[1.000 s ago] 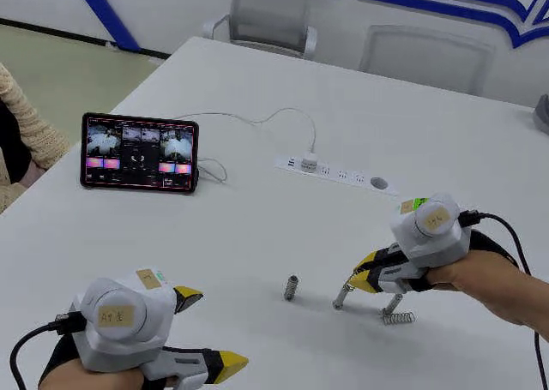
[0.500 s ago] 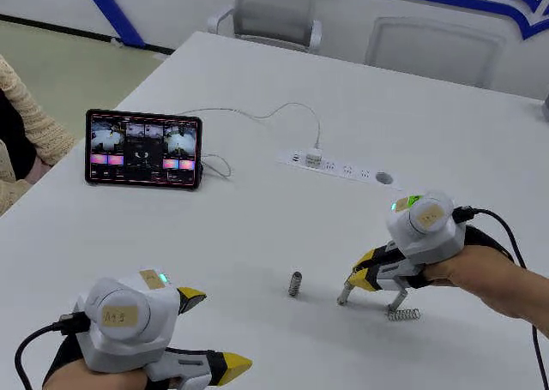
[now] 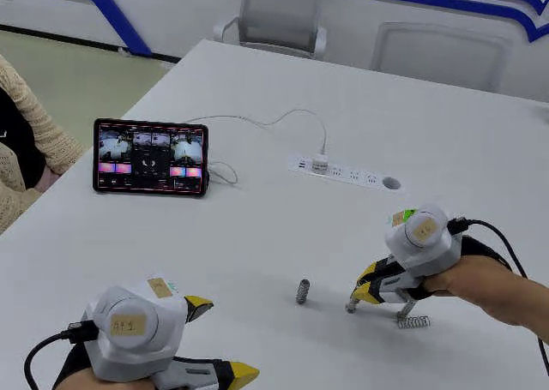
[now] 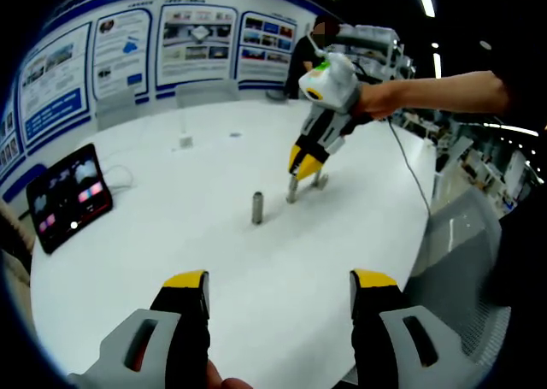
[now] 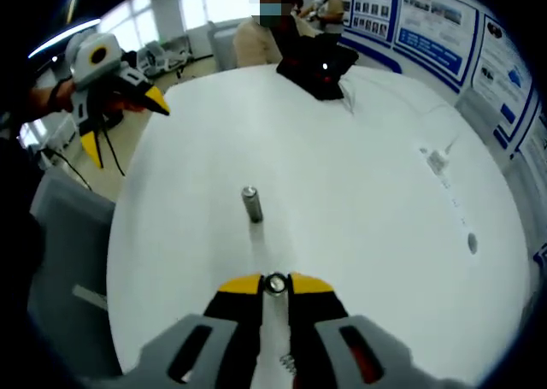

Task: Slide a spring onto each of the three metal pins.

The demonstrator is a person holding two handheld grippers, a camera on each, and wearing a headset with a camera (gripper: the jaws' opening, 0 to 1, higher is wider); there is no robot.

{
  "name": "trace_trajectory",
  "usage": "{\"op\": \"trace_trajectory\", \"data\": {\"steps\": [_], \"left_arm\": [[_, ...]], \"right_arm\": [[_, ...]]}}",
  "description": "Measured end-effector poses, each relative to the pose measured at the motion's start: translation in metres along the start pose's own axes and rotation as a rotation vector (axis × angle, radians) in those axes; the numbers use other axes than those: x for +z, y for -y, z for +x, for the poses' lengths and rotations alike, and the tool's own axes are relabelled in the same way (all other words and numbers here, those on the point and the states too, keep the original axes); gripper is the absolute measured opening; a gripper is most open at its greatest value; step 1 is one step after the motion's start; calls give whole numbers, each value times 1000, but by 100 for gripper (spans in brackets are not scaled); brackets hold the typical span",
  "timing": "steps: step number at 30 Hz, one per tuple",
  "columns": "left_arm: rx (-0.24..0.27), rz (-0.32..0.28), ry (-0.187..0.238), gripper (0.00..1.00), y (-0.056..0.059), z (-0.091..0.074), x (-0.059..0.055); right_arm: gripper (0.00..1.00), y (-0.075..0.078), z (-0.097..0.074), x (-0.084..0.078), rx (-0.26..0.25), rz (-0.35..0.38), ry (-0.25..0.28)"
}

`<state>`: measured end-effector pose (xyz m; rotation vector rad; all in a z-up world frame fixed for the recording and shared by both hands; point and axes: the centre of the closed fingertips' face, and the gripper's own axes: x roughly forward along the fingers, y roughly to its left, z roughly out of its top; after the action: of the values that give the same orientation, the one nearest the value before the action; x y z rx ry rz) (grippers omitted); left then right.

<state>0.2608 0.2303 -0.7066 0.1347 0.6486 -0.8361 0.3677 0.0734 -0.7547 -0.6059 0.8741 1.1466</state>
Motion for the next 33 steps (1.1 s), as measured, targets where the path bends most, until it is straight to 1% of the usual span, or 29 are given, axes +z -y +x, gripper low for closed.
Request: {"op": "trace_trajectory", "data": {"steps": [4,8,15,20,22,24,26,28,31,33], "left_arm": [[-3,4,5,68,0,1,3],[-2,4,4,68,-1,1,3],[4,-4,3,68,-3,-1,1],[3,-5,-2,68,-1,-1,-2],[2,-5,-2,68,0,-1,-1],[2,-3,-2,68,0,0,-1],[0,-3,-1,68,1,0,0],[-2,1,-4,68,1,0,0],[-6,7,-5,68,3,1,2],[-9,10,-4,68,4,2,4]], "right_arm": [[13,0,6,-5,1,1,-12],[13,-1,10,-7,2,-1,-21],[13,-1,16,-11,5,0,-28],[13,-1,20,-11,9,4,-31],[16,-3,21,-11,16,8,-32],[21,-5,21,-12,20,8,-39],[23,-6,21,-13,19,4,-37],[25,-7,19,-14,22,10,-32],[33,-6,14,-16,9,29,-18],[37,-5,8,-17,2,49,0]]}}
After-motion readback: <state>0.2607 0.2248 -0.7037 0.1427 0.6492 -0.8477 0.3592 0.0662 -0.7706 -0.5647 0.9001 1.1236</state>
